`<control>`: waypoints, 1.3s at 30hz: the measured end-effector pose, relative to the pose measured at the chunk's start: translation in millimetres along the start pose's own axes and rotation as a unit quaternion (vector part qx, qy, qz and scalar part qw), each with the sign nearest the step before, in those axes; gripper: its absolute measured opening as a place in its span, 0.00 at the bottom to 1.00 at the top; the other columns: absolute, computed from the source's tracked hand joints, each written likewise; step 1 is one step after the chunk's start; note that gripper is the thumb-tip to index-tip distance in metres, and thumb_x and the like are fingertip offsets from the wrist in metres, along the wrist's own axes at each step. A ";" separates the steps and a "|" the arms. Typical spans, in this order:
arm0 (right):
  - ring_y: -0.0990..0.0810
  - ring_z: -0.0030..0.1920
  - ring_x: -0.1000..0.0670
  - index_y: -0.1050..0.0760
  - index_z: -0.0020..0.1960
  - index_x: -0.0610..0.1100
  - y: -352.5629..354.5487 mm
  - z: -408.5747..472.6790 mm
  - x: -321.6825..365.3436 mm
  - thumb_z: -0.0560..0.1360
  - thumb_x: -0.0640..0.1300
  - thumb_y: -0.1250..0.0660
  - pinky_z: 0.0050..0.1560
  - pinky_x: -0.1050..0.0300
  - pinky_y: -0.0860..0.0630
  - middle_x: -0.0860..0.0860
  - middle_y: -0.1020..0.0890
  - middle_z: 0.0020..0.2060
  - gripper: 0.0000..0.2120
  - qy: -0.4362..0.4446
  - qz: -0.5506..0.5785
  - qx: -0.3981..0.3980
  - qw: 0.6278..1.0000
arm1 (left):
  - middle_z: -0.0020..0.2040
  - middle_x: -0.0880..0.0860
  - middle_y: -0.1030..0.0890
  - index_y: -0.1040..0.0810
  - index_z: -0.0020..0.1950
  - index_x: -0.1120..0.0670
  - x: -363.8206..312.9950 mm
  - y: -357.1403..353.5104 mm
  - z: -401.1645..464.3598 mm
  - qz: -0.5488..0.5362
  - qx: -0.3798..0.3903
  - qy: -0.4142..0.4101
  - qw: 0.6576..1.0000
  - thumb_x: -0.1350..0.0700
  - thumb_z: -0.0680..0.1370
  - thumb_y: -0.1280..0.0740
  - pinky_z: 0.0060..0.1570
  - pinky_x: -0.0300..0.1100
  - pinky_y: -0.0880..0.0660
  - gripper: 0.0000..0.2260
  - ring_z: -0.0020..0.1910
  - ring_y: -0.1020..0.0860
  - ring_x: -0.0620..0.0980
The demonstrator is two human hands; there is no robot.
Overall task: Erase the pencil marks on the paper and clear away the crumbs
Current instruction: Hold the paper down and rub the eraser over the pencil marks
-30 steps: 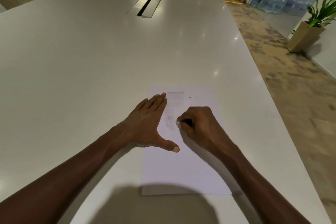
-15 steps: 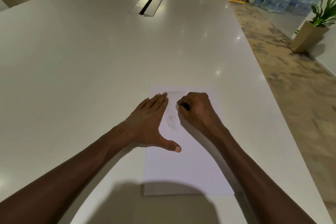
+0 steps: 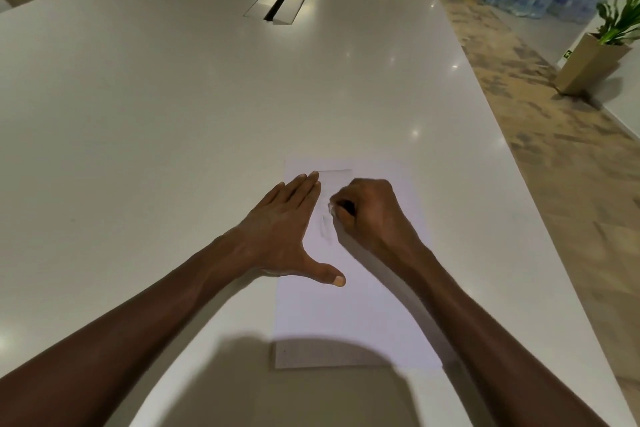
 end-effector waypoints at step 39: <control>0.23 0.32 0.48 0.21 0.32 0.37 6.8 -38.5 30.6 0.70 0.33 0.35 0.36 0.53 0.27 0.46 0.20 0.27 0.09 0.013 0.039 0.029 0.999 | 0.79 0.50 0.67 0.64 0.79 0.56 0.2 -0.4 1.1 0.007 0.001 -0.003 1.000 0.16 0.56 0.43 0.77 0.49 0.58 0.67 0.77 0.66 0.47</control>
Point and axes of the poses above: each hand's wrist, its own z-axis towards the middle knuckle, its own y-axis out of the back of the hand, x = y × z, the point moved 4 cm from there along z, towards the middle knuckle
